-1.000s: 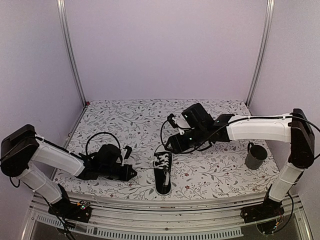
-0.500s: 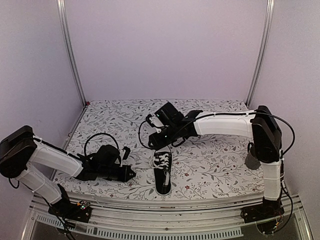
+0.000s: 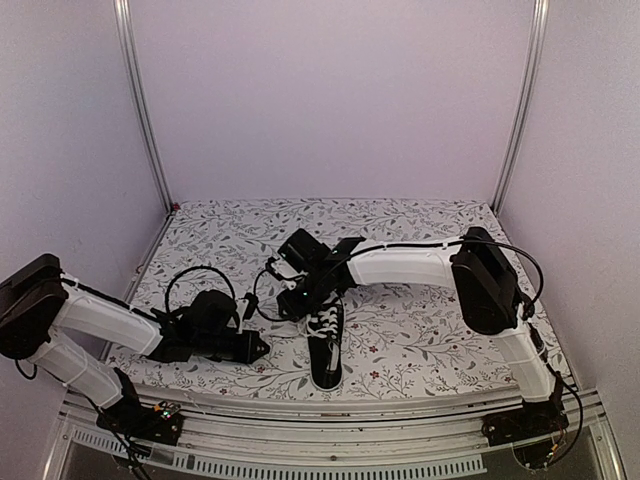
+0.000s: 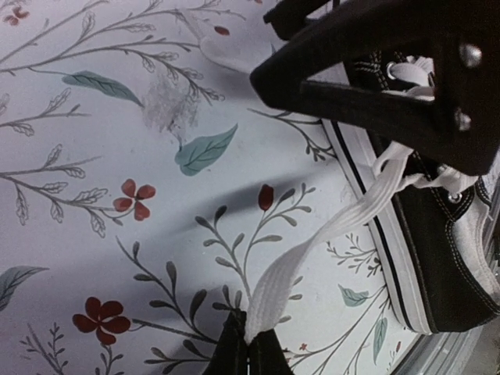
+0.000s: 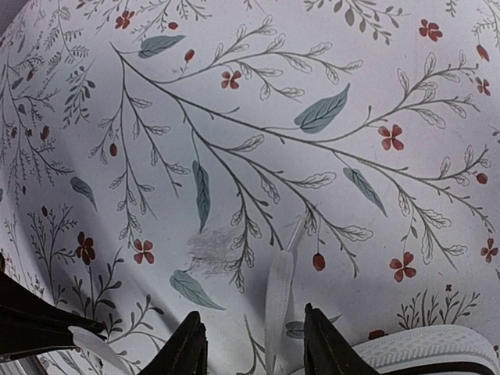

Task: Tie the shoes

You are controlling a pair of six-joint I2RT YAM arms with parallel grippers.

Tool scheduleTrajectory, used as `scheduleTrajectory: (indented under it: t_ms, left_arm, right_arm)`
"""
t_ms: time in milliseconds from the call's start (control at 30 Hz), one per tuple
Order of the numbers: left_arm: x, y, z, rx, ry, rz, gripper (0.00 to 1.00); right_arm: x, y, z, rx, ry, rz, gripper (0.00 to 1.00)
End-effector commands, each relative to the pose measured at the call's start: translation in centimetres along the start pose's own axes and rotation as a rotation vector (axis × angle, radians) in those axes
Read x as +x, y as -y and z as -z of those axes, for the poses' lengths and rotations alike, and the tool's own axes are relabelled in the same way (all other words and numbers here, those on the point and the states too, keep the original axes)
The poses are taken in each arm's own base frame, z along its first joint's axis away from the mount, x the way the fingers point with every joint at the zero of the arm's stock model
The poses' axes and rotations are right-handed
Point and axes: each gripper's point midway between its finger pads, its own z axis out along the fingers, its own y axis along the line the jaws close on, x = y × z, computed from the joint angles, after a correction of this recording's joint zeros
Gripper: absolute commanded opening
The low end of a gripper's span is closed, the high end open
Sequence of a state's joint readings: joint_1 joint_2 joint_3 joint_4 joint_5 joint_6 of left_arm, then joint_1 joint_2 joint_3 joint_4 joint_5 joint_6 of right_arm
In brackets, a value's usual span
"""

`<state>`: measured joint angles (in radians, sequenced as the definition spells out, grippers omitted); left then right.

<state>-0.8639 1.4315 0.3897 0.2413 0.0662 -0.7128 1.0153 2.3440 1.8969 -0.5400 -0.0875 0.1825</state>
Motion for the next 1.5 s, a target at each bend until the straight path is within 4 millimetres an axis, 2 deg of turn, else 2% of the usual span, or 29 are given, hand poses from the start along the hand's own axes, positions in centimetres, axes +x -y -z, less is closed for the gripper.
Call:
scheduleTrajectory:
  t_ms: [0,233,333,467,600,700,767,867,1000,1100,1200,1233,1367,1467]
  left_arm:
    - [0.0,0.1,0.2,0.000,0.004,0.001,0.00]
    - [0.0,0.2,0.2,0.003,0.003,0.001,0.00]
    - [0.1,0.2,0.1,0.001,0.001,0.002,0.00]
    - [-0.1,0.3,0.2,0.001,0.004,0.003,0.00]
    - [-0.1,0.2,0.2,-0.005,0.003,0.003,0.00]
    - [-0.1,0.1,0.3,-0.009,0.002,0.006,0.00]
    - [-0.1,0.1,0.3,-0.011,0.001,0.008,0.00]
    - [-0.2,0.2,0.3,-0.009,0.003,0.007,0.00]
    - [-0.3,0.2,0.3,-0.015,0.003,0.008,0.00]
    - [-0.6,0.1,0.3,-0.024,0.008,0.011,0.00]
    - [-1.1,0.4,0.4,-0.024,0.022,0.009,0.00]
    - [-1.4,0.5,0.5,-0.023,0.029,0.007,0.00]
    - [-2.5,1.2,0.7,-0.014,0.049,-0.011,0.00]
    - [-3.6,2.0,0.6,0.002,0.059,-0.035,0.00]
  right_arm:
    - [1.8,0.6,-1.8,0.028,-0.078,0.053,0.43]
    - [2.8,1.7,-2.7,0.084,-0.129,0.101,0.34]
    - [2.9,2.1,-2.7,0.122,-0.134,0.128,0.22]
    - [1.6,1.9,-1.9,0.124,-0.091,0.132,0.05]
    - [-0.6,1.4,-0.6,0.124,-0.020,0.134,0.02]
    - [-2.7,1.1,1.4,0.132,0.052,0.110,0.02]
    - [-5.4,0.8,4.7,0.147,0.142,0.084,0.02]
    - [-8.2,1.0,9.0,0.186,0.246,0.050,0.02]
    - [-9.6,2.0,13.5,0.228,0.323,0.001,0.02]
    - [-8.3,4.0,15.5,0.300,0.328,-0.049,0.02]
    - [-5.7,6.8,17.2,0.390,0.316,-0.128,0.02]
    - [-4.7,7.8,18.4,0.414,0.323,-0.168,0.02]
    - [1.1,11.7,20.4,0.489,0.279,-0.292,0.02]
    - [4.6,13.7,22.1,0.520,0.265,-0.376,0.02]
